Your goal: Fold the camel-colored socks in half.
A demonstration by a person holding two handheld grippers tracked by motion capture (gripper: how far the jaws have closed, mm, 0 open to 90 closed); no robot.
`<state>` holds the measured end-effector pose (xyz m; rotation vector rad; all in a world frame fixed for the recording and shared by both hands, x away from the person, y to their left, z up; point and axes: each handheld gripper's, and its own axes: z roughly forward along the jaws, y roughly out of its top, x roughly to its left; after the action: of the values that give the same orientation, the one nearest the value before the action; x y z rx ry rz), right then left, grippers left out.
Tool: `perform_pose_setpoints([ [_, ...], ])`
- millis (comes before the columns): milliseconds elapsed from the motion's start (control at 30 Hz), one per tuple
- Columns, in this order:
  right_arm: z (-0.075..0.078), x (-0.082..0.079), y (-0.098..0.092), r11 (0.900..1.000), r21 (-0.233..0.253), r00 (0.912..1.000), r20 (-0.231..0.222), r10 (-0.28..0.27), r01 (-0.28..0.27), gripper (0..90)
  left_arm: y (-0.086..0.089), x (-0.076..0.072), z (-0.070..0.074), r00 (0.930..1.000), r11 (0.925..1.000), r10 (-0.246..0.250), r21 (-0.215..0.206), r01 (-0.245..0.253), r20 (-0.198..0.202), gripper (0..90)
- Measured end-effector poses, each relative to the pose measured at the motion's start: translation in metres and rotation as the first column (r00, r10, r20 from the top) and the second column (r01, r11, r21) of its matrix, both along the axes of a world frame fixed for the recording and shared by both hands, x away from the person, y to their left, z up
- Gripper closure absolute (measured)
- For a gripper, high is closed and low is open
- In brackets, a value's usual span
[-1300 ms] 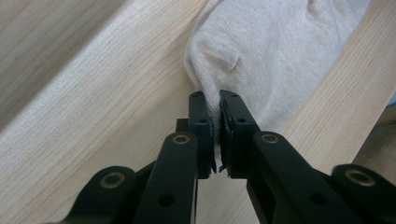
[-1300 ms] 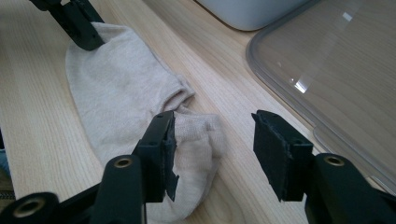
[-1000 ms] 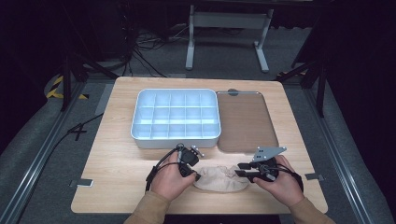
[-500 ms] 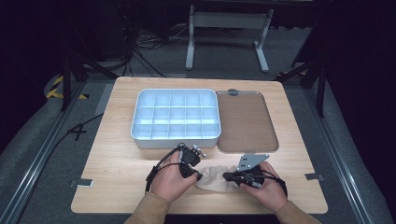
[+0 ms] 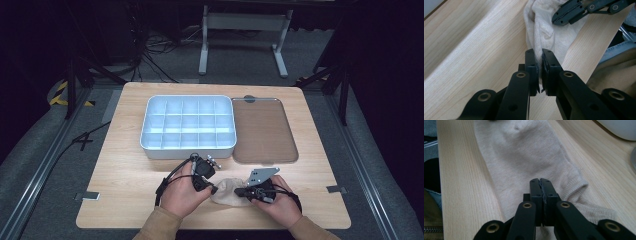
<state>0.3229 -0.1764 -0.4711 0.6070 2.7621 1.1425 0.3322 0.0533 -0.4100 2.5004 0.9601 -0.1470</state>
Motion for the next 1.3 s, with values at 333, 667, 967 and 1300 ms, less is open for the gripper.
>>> perform_pose_setpoints([
  [333,-0.001,-0.001,0.002,1.000,0.009,0.9999,0.011,0.009,-0.009,90.0,-0.003,-0.004,0.007,0.9996,0.9998,-0.017,-0.008,0.018,0.021,84.1],
  [667,-0.004,-0.002,0.011,0.999,0.031,0.9991,0.019,0.038,-0.039,90.0,-0.008,-0.009,0.015,0.9984,0.9985,-0.043,-0.033,0.045,0.035,83.8],
  [967,-0.005,-0.005,0.017,0.997,0.047,0.9973,0.042,0.061,-0.063,89.3,-0.014,-0.009,0.017,0.9975,0.9974,-0.056,-0.043,0.058,0.043,83.7],
  [1300,0.024,-0.008,-0.029,0.998,0.047,0.9980,0.031,-0.054,0.053,89.2,-0.012,-0.005,0.020,0.9992,0.9988,-0.030,-0.038,0.031,0.026,83.7],
])
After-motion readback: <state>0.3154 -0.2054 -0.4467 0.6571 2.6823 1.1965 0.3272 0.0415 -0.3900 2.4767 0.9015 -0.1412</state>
